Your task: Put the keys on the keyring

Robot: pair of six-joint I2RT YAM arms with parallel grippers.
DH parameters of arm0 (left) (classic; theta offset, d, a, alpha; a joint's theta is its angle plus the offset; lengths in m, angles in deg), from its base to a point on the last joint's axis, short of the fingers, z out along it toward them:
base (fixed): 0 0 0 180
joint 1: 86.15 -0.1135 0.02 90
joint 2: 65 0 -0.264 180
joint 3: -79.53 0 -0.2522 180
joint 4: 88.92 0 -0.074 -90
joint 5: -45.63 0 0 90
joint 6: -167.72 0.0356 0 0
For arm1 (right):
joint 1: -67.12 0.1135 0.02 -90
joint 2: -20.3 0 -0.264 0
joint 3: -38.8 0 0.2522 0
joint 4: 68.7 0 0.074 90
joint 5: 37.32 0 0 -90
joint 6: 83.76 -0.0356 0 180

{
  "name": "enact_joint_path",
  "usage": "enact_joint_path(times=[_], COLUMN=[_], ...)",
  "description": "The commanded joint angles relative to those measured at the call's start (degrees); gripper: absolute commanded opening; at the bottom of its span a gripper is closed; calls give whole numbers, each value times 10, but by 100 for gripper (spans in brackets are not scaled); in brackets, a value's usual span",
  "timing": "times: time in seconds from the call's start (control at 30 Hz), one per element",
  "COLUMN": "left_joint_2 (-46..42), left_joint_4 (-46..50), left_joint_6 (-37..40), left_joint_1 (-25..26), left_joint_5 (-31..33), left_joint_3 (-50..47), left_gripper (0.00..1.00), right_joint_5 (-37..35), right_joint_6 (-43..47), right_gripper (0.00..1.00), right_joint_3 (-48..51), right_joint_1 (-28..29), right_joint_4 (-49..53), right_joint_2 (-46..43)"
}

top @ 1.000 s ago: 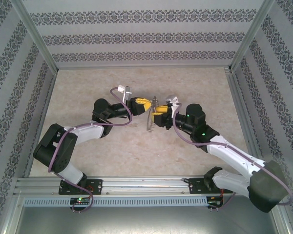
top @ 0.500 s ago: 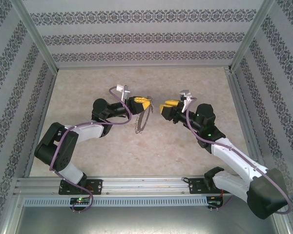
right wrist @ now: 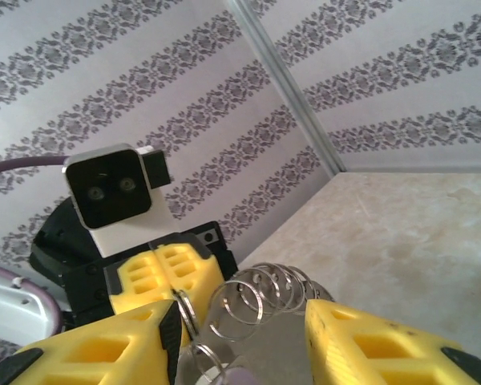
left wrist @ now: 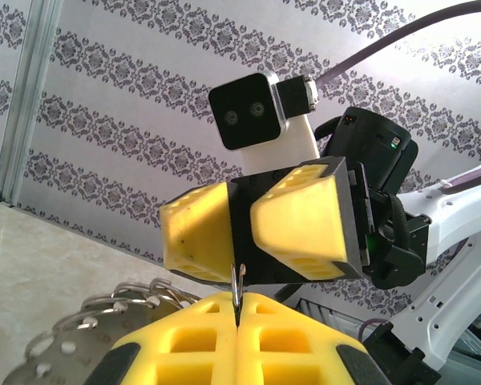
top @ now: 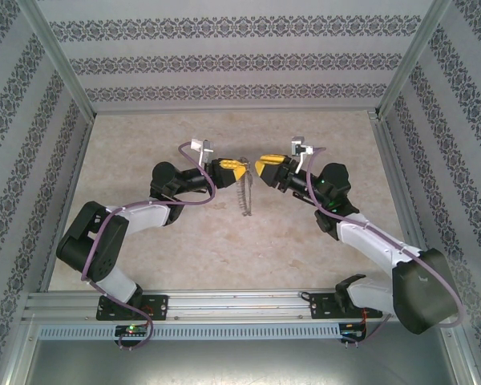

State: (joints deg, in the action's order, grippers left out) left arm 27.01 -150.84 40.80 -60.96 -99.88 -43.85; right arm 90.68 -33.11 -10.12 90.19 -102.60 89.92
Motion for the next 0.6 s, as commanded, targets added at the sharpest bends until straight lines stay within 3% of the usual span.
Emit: enact_joint_path(times=[0.0,0.57], left_joint_2=[-6,-6], left_joint_4=[-23,-22], left_joint_6=[-2,-8], left_joint_1=[-11,-13], left_joint_5=[-11,-14], left_joint_3=[0,8], left_gripper=[0,0], right_joint_5=[39,56], right_joint_6=[-31,-35], right_gripper=[45,42], right_joint_3=[-11,-30], right_joint_1=[-2,20], right_joint_4=[-80,-105], right_joint_2=[6,53])
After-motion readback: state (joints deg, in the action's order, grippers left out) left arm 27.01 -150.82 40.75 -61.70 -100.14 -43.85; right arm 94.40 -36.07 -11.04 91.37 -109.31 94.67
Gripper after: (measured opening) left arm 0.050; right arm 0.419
